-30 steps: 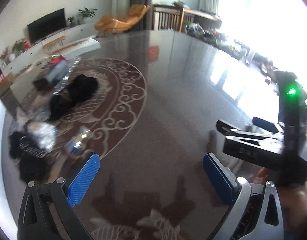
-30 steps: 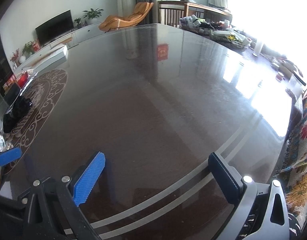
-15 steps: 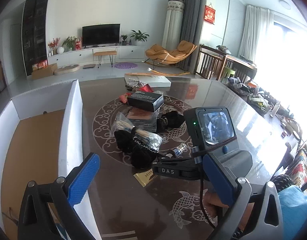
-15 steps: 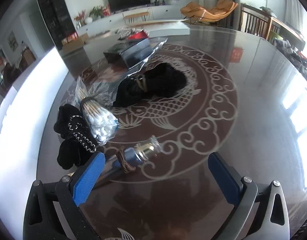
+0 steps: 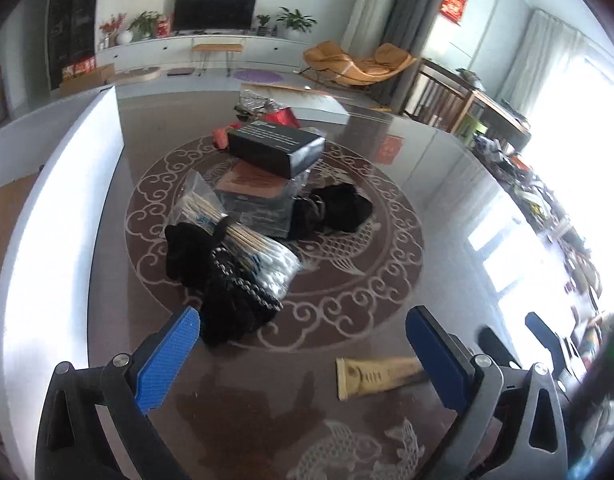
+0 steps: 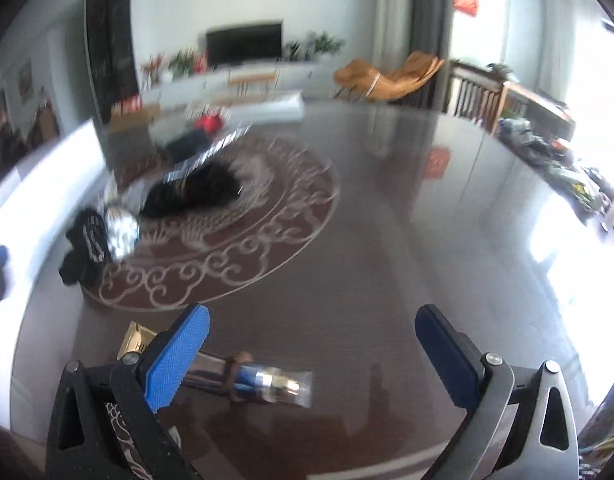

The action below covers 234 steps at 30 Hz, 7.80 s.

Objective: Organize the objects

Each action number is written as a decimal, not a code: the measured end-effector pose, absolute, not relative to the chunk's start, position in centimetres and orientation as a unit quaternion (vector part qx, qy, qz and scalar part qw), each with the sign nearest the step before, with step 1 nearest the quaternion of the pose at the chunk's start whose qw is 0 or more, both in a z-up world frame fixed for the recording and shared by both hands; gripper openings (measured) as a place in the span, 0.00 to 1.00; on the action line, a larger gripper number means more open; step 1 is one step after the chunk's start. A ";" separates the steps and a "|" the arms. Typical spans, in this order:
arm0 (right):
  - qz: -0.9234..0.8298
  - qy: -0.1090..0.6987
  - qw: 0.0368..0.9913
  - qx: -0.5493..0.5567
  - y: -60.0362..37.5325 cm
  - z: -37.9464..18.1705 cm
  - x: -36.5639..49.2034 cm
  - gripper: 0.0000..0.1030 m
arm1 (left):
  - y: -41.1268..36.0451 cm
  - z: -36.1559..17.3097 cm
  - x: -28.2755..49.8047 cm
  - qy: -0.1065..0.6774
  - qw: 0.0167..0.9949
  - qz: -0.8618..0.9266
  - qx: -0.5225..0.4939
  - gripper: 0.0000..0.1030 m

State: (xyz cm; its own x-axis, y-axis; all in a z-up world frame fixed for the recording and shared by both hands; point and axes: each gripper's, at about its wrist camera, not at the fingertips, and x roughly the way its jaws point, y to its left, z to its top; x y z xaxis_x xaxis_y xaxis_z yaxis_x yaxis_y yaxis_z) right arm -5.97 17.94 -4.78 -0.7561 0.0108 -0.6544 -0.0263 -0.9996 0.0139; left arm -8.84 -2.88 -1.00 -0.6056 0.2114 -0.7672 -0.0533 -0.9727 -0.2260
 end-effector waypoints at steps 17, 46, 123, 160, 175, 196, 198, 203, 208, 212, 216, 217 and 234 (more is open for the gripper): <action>0.933 0.086 -0.002 -0.351 20.6 -3.3 -4.9 1.00 | -5.0 -6.2 -11.9 -0.052 0.055 0.886 -0.457 0.44; 0.838 0.142 -0.126 -0.512 14.1 -6.0 -13.5 0.90 | -2.1 -7.7 -4.1 0.019 0.072 0.856 -0.511 1.00; 0.882 -0.001 0.102 -0.461 24.2 -8.1 -7.5 0.88 | 8.9 -8.7 -8.6 0.072 0.173 0.872 -0.453 0.95; 0.880 0.059 0.134 -0.452 27.4 -9.0 -7.3 1.00 | 11.3 -8.9 -13.3 0.105 0.207 0.865 -0.444 1.00; 0.879 0.061 0.134 -0.453 27.5 -8.9 -7.0 1.00 | 11.3 -8.9 -13.2 0.105 0.207 0.865 -0.444 1.00; 0.882 0.059 0.135 -0.447 27.5 -8.9 -7.1 1.00 | 11.3 -8.9 -13.3 0.104 0.208 0.865 -0.444 1.00; 0.882 0.059 0.136 -0.447 27.5 -8.9 -7.1 1.00 | 11.3 -8.9 -13.3 0.104 0.208 0.865 -0.444 1.00; 0.882 0.059 0.136 -0.447 27.5 -8.9 -7.1 1.00 | 9.3 -6.3 -11.9 0.066 0.183 0.865 -0.463 1.00; 0.882 0.059 0.135 -0.448 27.5 -8.9 -7.1 1.00 | 2.3 -0.9 -14.0 -0.020 0.050 0.916 -0.398 1.00; 0.881 0.059 0.134 -0.449 27.5 -8.8 -7.2 1.00 | -3.3 -3.0 -18.4 -0.140 -0.046 0.878 -0.456 1.00; 0.882 0.058 0.134 -0.449 27.5 -8.8 -7.2 1.00 | -4.7 -7.1 -19.4 -0.174 -0.075 0.839 -0.509 1.00; 0.882 0.059 0.133 -0.449 27.5 -8.8 -7.2 1.00 | -4.6 -7.7 -19.3 -0.170 -0.073 0.836 -0.516 1.00; 0.883 0.057 0.132 -0.447 27.6 -8.8 -7.2 1.00 | 0.3 -7.0 -6.8 -0.021 0.092 0.865 -0.492 0.49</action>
State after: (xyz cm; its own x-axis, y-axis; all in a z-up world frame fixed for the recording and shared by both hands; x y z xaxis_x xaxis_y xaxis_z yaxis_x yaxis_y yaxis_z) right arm -7.17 27.58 -8.82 -0.5651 0.1813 -0.8049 -0.2839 -0.9587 -0.0166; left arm -6.80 0.30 -7.05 -0.4987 0.1798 -0.8479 -0.1394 -0.9822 -0.1262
